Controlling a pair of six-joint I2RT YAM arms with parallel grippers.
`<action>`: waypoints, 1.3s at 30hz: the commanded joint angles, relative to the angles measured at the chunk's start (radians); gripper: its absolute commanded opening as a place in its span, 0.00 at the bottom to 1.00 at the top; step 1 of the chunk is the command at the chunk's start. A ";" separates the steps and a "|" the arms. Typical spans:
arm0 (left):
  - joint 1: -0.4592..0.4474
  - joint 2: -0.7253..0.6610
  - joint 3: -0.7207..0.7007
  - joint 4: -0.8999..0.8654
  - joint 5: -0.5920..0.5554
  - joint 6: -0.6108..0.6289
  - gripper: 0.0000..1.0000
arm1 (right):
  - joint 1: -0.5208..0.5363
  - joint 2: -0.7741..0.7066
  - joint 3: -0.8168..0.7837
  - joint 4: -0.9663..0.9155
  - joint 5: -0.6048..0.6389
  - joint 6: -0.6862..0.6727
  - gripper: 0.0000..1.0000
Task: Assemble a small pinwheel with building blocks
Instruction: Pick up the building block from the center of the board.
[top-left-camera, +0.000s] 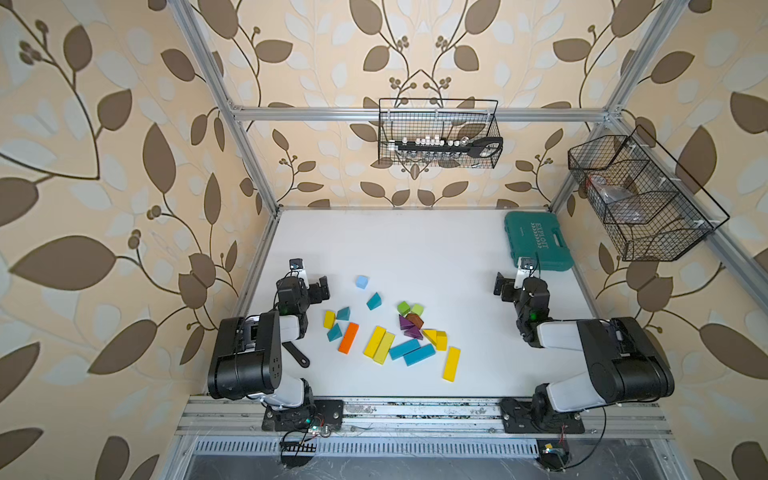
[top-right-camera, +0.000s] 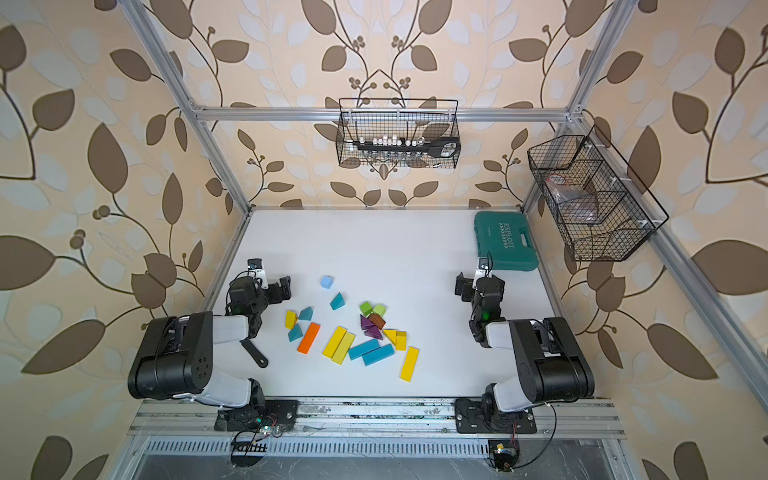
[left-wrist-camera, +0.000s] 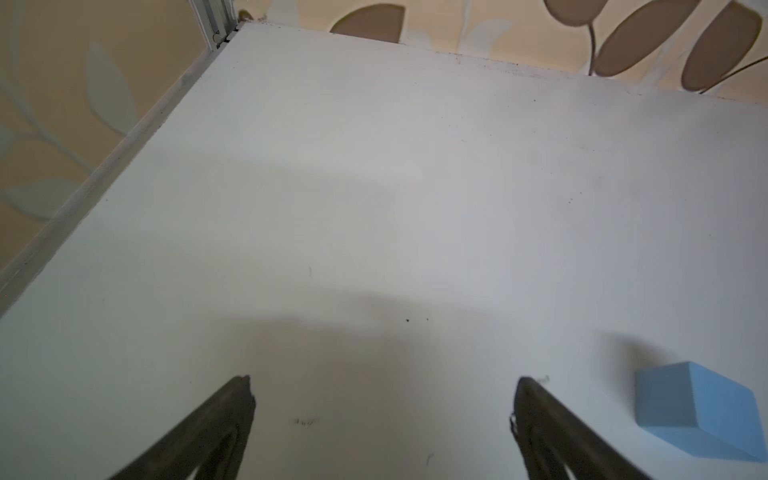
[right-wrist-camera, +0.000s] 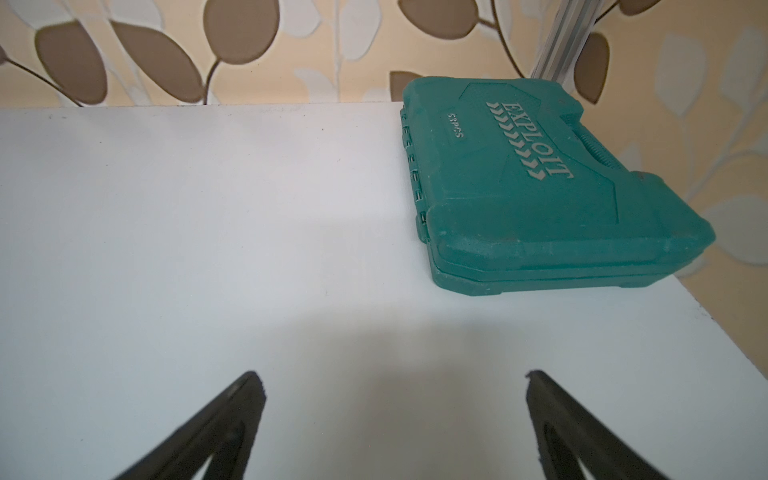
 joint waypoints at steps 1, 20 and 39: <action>-0.003 -0.002 0.026 -0.001 -0.003 -0.013 0.99 | 0.000 0.011 0.020 0.015 0.012 -0.008 1.00; -0.003 -0.003 0.026 -0.001 -0.002 -0.013 0.99 | 0.000 0.011 0.020 0.015 0.011 -0.008 1.00; -0.051 -0.293 0.407 -0.718 -0.155 -0.199 0.99 | 0.074 -0.207 0.364 -0.587 -0.034 -0.017 1.00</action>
